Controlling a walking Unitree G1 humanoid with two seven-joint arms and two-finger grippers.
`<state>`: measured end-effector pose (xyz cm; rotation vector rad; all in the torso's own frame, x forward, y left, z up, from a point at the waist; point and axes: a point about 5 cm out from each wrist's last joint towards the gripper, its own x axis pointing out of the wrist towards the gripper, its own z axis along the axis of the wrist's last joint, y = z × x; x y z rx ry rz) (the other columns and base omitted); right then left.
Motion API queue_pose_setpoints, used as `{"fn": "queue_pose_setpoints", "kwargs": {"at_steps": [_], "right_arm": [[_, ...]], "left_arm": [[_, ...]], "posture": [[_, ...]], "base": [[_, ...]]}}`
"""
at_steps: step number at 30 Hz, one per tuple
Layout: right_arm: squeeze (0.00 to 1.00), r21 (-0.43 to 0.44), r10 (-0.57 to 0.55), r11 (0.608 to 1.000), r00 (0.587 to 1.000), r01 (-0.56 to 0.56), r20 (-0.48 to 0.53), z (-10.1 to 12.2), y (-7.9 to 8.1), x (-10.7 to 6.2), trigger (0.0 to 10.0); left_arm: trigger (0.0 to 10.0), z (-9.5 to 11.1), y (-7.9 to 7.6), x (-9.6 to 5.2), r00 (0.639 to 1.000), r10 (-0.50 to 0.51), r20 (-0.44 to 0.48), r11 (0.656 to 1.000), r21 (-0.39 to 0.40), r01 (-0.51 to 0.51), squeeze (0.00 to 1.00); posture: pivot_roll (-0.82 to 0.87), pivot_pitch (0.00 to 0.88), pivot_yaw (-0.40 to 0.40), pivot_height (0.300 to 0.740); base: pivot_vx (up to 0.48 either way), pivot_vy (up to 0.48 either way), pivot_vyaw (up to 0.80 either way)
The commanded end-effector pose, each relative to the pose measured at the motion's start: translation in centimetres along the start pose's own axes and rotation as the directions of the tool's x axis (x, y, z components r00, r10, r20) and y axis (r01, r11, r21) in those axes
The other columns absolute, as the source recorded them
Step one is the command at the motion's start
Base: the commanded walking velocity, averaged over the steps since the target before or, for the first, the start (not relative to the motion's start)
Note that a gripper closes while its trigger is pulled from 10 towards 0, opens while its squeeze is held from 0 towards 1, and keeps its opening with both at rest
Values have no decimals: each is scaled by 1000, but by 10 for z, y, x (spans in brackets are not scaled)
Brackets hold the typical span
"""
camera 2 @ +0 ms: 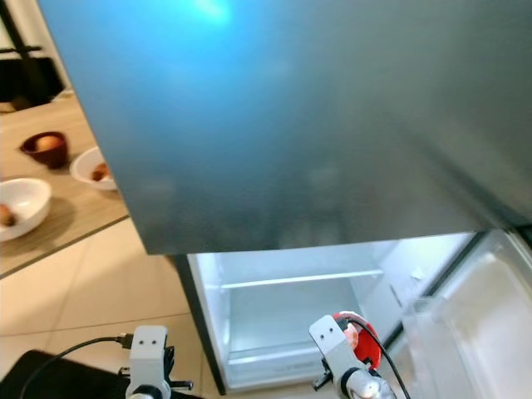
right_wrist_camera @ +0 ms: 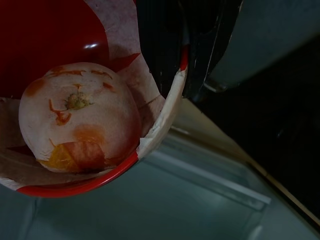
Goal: Restocking fridge
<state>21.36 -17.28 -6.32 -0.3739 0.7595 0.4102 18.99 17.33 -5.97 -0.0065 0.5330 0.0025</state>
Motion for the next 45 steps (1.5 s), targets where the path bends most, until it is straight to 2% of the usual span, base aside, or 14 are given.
{"fn": "queue_pose_setpoints", "kwargs": {"at_steps": [1, 9, 10, 15, 16, 21, 24, 25, 26, 30, 32, 37, 40, 45], "right_arm": [[0, -12, -4, 1000, 1000, 4, 14, 4, -1, 1, 10000], [0, -10, -5, 1000, 1000, 5, 17, 5, -2, 1, 10000], [0, -10, -5, 1000, 1000, 5, 18, 5, -2, 1, 10000], [0, -10, -4, 1000, 1000, 4, 18, 5, -1, 1, 10000], [0, -11, -3, 1000, 1000, 3, 16, 4, -1, 1, 10000], [0, -11, -2, 1000, 1000, 3, 15, 3, -2, 0, 10000], [0, -13, -2, 1000, 1000, 2, 15, 2, -3, -1, 10000], [0, -15, -1, 1000, 1000, 1, 14, 1, -4, -1, 10000], [0, -16, 0, 1000, 1000, 1, 13, 1, -4, -1, 10000], [0, -16, -1, 1000, 1000, 1, 13, 1, -5, -1, 10000], [0, 3, -4, 1000, 1000, 4, 17, 2, -4, -1, 10000], [0, 12, -13, 1000, 1000, 12, 19, 2, -5, -1, 10000], [0, 77, -17, 997, 1000, 16, 18, 1, -5, -1, 10000], [0, 53, -19, 998, 1000, 18, 22, 2, -6, -1, 10000]], "left_arm": [[10000, -2, -1, 0, 1000, -2, -10, 1000, -7, 2, 0], [10000, -3, -16, -1, 987, -156, -27, 987, 33, 157, 0], [10000, -4, -19, -3, 976, -216, -26, 973, 79, 217, 0], [10000, -5, -20, -8, 963, -270, 5, 954, 138, 266, 0], [10000, 0, -24, -12, 941, -336, 51, 932, 163, 324, 0], [10000, 3, -27, -17, 910, -407, 73, 900, 205, 386, 0], [10000, 3, -29, -22, 866, -497, 59, 843, 270, 466, 0], [10000, 2, -30, -24, 841, -540, 33, 809, 297, 508, 0], [10000, 1, -29, -24, 838, -546, 23, 802, 306, 514, 0], [10000, 3, -29, -22, 842, -540, 15, 795, 338, 504, 0], [10000, 11, -30, -14, 865, -501, 33, 817, 350, 459, 0], [10000, 15, -33, -12, 869, -493, 51, 822, 355, 446, 0], [10000, 20, -35, -10, 873, -481, 76, 834, 346, 429, 0], [10000, 23, -37, -8, 877, -472, 89, 841, 344, 418, 0]], "posture": [[-101, 66, -47, 720], [-101, 71, -49, 720], [-101, 75, -49, 720], [-103, 77, -50, 720], [-102, 78, -54, 720], [-103, 78, -55, 720], [-101, 80, -57, 720], [-100, 82, -58, 720], [-100, 82, -58, 720], [-99, 83, -59, 720], [-102, 83, -54, 720], [-108, 83, -48, 720], [-110, 81, -44, 710], [-108, 79, -46, 690]], "base": [[0, 0, 0], [0, 0, 0], [0, 0, 0], [0, 0, 0], [0, 0, 0], [0, 0, 0], [0, 0, 0], [0, 0, 0], [0, 0, 0], [0, 0, 0], [0, 0, 0], [0, 0, 0], [0, 0, 0], [0, 0, 0]]}}
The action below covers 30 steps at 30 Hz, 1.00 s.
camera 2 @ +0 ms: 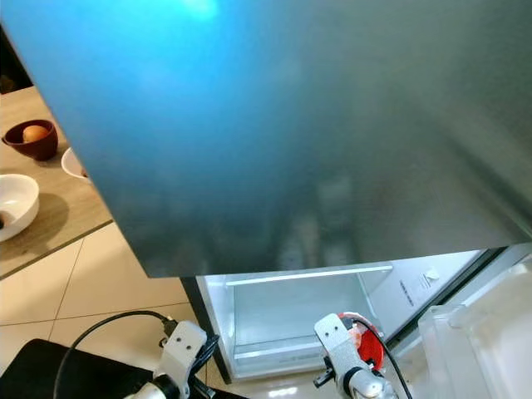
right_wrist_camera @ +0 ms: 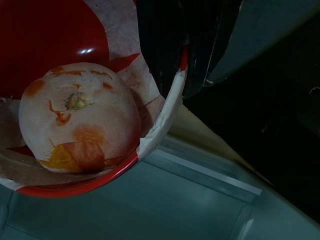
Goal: Restocking fridge
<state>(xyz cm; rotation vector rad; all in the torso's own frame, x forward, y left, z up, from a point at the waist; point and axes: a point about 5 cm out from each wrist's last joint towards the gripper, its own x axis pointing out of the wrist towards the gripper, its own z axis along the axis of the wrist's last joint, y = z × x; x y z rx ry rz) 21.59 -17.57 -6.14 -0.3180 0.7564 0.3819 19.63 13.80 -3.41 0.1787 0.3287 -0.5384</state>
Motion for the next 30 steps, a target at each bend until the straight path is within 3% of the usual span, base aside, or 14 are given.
{"fn": "queue_pose_setpoints", "kwargs": {"at_steps": [1, 30], "right_arm": [[0, -11, -11, 1000, 1000, 11, 10, 1, -2, 0, 10000], [0, -11, -22, 1000, 998, 22, 58, 7, -5, -1, 10000]], "left_arm": [[10000, -1, -2, 1, 1000, -2, -13, 1000, 0, 2, 0], [10000, 6, -7, 5, 999, -50, 3, 998, 25, 50, 0]], "posture": [[-107, 75, -46, 685], [-113, 71, -41, 655]], "base": [[0, 0, 0], [0, 0, 0]]}}
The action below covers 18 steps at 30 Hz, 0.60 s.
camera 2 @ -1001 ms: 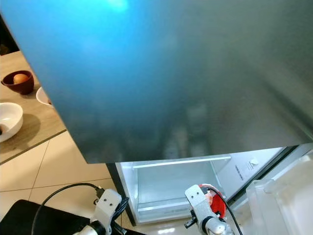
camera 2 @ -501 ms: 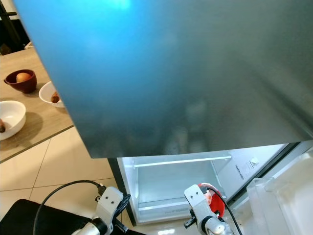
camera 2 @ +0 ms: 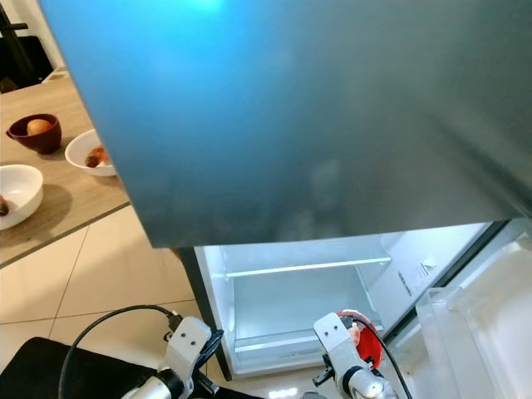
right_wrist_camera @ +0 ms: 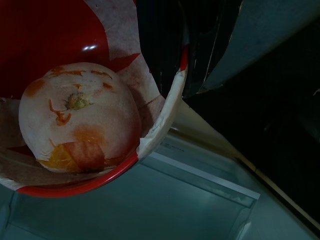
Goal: Restocking fridge
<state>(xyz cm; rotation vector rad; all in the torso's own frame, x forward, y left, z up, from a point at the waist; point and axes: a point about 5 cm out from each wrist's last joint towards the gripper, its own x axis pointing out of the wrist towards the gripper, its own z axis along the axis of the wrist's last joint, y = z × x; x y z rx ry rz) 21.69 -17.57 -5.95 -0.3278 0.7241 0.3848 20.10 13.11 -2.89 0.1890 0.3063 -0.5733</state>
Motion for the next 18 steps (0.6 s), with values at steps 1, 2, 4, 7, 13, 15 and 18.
{"fn": "queue_pose_setpoints", "kwargs": {"at_steps": [1, 2, 4, 7, 13, 15, 18], "right_arm": [[0, 3, -15, 1000, 999, 15, 29, 5, -5, 0, 10000], [0, 3, -15, 1000, 999, 15, 29, 5, -5, 0, 10000], [0, 4, -16, 1000, 999, 16, 50, 9, -5, 1, 10000], [0, 0, -16, 1000, 998, 16, 64, 12, -6, 1, 10000], [0, -4, -14, 1000, 996, 15, 82, 17, -7, 2, 10000], [0, -7, -15, 1000, 995, 16, 95, 21, -8, 3, 10000], [0, -11, -16, 1000, 994, 17, 111, 26, -9, 4, 10000]], "left_arm": [[10000, -2, -4, 0, 1000, -20, -16, 1000, 3, 20, 0], [10000, -2, -4, 0, 1000, -20, -16, 1000, 3, 20, 0], [10000, -2, -5, 0, 1000, -20, -16, 1000, 2, 20, 0], [10000, -2, -5, 0, 1000, -18, -16, 1000, 2, 18, 0], [10000, -2, -5, 0, 1000, -14, -16, 1000, -1, 14, 0], [10000, -2, -5, 0, 1000, -11, -15, 1000, -4, 11, 0], [10000, -1, -5, 0, 1000, -8, -12, 1000, -7, 8, 0]], "posture": [[-113, 71, -41, 655], [-113, 71, -41, 655], [-114, 73, -43, 640], [-115, 76, -45, 635], [-116, 80, -48, 635], [-116, 82, -49, 635], [-116, 85, -50, 635]], "base": [[0, 0, 0], [0, 0, 0], [0, 0, 0], [0, 0, 0], [0, 0, 0], [0, 0, 0], [0, 0, 0]]}}
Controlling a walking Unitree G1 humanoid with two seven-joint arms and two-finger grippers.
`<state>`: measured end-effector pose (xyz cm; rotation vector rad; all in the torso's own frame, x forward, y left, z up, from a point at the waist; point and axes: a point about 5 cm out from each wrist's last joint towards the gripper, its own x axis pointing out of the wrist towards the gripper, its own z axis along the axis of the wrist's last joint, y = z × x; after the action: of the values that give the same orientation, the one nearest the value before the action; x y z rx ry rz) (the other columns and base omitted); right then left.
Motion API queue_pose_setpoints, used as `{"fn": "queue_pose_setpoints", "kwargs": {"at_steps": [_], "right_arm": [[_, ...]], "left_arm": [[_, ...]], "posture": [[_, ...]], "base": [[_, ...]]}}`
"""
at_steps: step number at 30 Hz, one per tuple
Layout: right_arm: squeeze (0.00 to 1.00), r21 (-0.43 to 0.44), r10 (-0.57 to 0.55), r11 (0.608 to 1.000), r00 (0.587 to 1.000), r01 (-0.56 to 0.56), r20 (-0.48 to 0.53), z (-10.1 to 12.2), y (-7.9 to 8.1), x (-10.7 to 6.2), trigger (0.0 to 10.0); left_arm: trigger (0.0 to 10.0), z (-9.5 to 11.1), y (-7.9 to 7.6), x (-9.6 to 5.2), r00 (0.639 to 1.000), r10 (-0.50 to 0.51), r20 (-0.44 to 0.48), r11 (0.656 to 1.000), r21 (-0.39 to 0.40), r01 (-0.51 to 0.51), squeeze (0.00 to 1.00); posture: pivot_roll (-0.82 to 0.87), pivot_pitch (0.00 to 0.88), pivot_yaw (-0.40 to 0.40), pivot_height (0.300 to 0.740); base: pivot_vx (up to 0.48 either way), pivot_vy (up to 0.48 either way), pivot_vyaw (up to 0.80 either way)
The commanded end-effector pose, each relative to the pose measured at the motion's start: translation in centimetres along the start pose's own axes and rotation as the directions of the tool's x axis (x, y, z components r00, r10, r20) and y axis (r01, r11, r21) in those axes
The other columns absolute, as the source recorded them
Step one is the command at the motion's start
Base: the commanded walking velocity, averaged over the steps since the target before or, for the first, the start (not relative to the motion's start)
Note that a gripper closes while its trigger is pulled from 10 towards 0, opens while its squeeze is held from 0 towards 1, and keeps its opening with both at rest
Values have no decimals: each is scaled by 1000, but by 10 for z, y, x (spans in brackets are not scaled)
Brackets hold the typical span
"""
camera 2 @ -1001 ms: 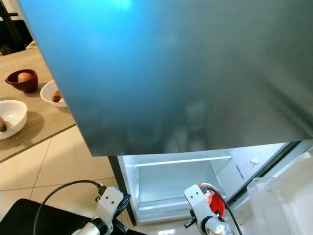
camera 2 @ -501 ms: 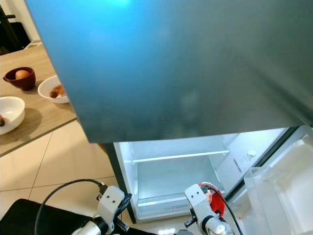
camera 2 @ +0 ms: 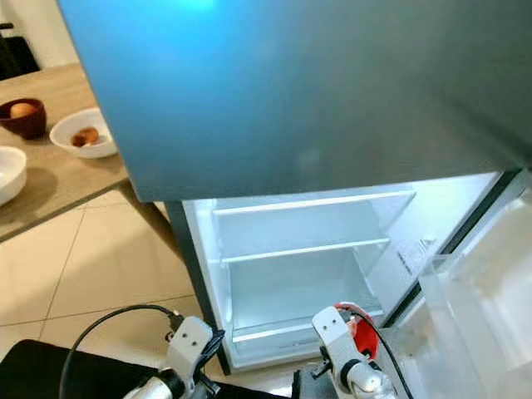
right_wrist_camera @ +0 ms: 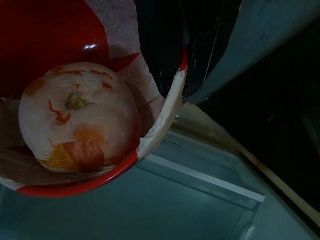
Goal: Restocking fridge
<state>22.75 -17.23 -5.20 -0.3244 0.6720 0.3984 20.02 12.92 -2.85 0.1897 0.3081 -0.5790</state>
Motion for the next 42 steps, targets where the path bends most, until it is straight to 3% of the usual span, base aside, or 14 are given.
{"fn": "queue_pose_setpoints", "kwargs": {"at_steps": [1, 22, 33, 42], "right_arm": [[0, -3, -20, 1000, 998, 20, 67, 15, -6, 3, 10000], [0, -73, 3, 997, 974, 14, 228, 55, -14, 8, 10000], [0, -78, -30, 995, 925, 64, 379, 94, -31, 7, 10000], [0, -145, 15, 988, 896, 55, 443, 104, -35, 2, 10000]], "left_arm": [[10000, -1, -3, 0, 1000, -1, -10, 1000, -9, 1, 0], [10000, 5, -2, 5, 1000, 8, 12, 1000, -13, -8, 0], [10000, 9, -4, 7, 1000, -9, 27, 1000, -8, 9, 0], [10000, 18, -11, 14, 996, -74, 54, 997, 19, 73, 0]], "posture": [[-117, 86, -50, 635], [-132, 114, -58, 611], [-131, 123, -58, 611], [-129, 129, -58, 593]], "base": [[0, 0, 0], [0, 0, 0], [0, 0, 0], [0, 0, 0]]}}
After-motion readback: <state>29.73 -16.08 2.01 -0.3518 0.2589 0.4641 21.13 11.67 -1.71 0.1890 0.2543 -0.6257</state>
